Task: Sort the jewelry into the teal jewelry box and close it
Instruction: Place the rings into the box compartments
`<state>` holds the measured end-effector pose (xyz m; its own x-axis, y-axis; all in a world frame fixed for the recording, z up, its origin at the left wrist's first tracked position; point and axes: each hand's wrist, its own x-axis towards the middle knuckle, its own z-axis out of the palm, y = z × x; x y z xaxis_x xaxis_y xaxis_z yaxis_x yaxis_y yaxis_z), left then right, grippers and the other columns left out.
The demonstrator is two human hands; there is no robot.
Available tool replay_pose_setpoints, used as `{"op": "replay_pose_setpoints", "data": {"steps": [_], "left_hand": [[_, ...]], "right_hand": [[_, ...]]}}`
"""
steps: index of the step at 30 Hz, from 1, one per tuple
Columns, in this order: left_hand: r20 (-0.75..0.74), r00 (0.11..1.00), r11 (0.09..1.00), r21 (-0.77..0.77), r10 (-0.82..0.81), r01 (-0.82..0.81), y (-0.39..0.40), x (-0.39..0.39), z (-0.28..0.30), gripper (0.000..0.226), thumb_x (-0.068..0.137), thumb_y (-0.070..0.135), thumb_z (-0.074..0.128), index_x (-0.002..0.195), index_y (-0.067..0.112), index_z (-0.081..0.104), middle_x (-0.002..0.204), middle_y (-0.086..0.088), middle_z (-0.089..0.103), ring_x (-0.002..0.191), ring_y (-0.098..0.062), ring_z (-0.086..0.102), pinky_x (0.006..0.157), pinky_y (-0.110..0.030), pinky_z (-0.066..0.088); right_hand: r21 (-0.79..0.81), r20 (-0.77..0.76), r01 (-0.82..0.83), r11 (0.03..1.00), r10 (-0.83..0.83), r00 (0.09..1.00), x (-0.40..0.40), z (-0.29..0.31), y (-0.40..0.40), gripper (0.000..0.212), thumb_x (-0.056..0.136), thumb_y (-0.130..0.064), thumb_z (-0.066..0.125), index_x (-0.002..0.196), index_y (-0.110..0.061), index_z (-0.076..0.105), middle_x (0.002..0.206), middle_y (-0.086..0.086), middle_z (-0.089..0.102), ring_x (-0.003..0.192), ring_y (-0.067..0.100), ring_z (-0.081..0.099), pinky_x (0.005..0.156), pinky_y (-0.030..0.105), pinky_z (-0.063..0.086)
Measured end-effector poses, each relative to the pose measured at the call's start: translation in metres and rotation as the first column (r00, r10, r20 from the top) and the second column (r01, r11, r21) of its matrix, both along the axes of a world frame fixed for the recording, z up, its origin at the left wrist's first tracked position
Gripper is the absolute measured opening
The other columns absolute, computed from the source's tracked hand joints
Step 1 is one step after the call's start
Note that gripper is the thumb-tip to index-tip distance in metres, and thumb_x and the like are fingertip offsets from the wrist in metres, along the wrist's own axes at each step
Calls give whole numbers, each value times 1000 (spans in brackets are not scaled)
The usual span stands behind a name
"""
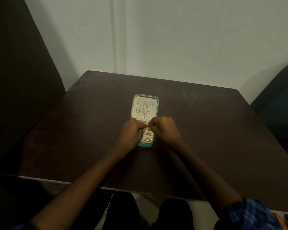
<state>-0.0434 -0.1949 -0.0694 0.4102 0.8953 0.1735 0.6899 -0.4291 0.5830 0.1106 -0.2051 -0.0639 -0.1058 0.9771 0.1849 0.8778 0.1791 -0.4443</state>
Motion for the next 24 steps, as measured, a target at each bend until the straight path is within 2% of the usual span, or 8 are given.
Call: {"op": "replay_pose_setpoints", "data": {"steps": [5,9,12,14,16,19,24], "left_hand": [[-19,1000,1000,25,-7,8,-1,3,-1,28,93,12,50,117,11,65,129,-10,58,122,-21,50,96,-21,37],[-3,999,999,33,32,-31,1,4,-5,25,93,13,50,106,11,70,115,-11,63,109,-20,56,82,-15,35],[45,997,996,59,65,-67,-1,7,-3,23,93,17,52,105,10,70,107,-5,61,96,-13,58,78,-13,38],[80,994,995,64,74,-80,-3,11,0,24,94,20,52,108,12,69,108,-2,59,93,-12,59,81,-21,48],[71,995,991,109,69,-77,-4,19,2,24,93,22,52,110,15,69,108,-6,60,95,-17,58,84,-25,46],[52,998,987,156,36,-44,-9,32,8,23,93,21,52,101,11,71,102,-9,62,95,-18,55,78,-23,37],[13,997,991,113,-78,76,-13,49,3,20,91,19,53,91,8,70,93,-10,61,88,-21,56,79,-35,45]], "right_hand": [[-12,37,-22,1000,22,999,0,-1,2,17,86,-16,62,98,-16,74,105,6,68,98,19,60,74,30,48],[2,22,-72,997,72,997,6,3,-4,21,88,-14,60,105,-11,72,107,8,67,103,19,57,83,29,43],[117,-91,91,989,-80,993,23,3,-17,20,90,-13,57,106,-10,70,103,7,67,92,12,54,80,24,40],[54,-123,215,975,-208,970,39,-2,-23,20,91,-16,57,106,-12,69,104,7,65,89,13,56,81,30,47],[-40,-80,273,961,-276,958,53,-8,-29,21,91,-20,58,108,-13,69,104,8,64,88,15,57,81,31,48],[-87,18,287,954,-287,958,64,-12,-37,26,90,-28,59,110,-15,69,100,9,60,86,16,53,72,26,40],[-53,75,269,962,-265,961,65,-15,-41,19,88,-28,60,93,-15,73,83,3,53,88,22,53,65,26,29]]}}
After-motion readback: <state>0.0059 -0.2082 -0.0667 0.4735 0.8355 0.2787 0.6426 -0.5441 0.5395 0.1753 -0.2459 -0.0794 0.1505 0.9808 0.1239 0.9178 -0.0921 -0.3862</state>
